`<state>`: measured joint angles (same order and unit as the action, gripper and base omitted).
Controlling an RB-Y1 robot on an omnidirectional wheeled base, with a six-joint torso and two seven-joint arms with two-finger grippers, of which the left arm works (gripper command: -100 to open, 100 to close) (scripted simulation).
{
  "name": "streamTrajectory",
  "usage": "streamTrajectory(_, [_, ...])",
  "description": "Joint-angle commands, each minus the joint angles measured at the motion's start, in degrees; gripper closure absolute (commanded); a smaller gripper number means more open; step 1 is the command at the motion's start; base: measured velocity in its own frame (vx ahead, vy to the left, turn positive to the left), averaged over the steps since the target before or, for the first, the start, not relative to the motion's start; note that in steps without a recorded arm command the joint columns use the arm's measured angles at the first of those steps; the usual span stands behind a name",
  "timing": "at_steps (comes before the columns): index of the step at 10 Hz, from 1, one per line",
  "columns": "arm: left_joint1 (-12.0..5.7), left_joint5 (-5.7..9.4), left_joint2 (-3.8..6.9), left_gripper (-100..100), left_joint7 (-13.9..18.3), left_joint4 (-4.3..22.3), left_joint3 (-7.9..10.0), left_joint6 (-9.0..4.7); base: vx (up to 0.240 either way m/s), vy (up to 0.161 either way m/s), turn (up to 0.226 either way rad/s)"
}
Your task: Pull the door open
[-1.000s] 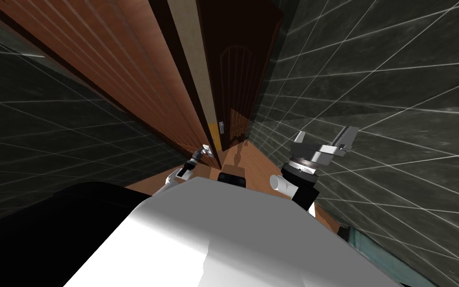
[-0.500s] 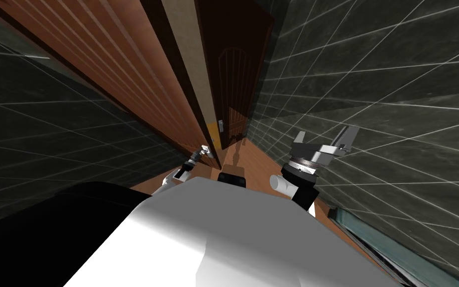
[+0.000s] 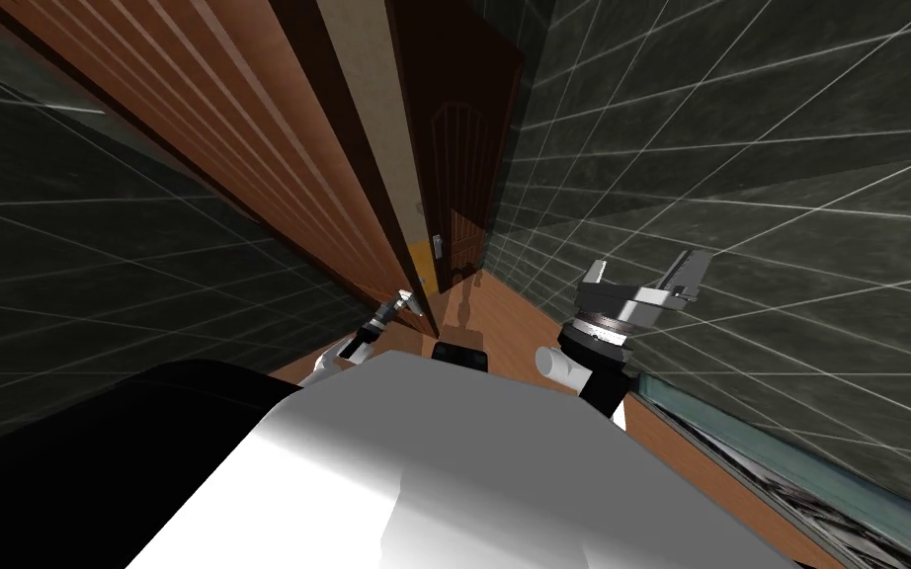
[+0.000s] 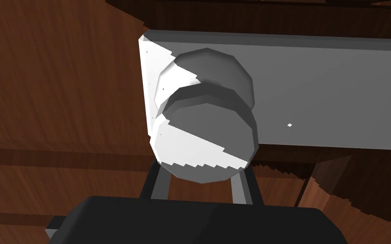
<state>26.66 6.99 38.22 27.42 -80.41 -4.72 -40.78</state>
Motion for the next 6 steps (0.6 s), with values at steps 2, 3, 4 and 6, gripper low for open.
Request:
streamTrajectory(2, [0.24,-0.36,0.59,100,0.83,1.12,-1.36,-2.57,-0.174,0.067,-0.127])
streamTrajectory(3, [0.45,-0.39,0.93,100,1.09,1.28,-1.55,-3.18,-0.204,0.08,-0.131])
streamTrajectory(4, [0.26,-0.04,1.15,100,0.85,1.29,-0.47,-2.37,-0.087,0.047,-0.015])
streamTrajectory(6, [0.55,-0.1,1.71,100,1.28,1.9,-0.86,-3.53,-0.163,0.071,-0.15])
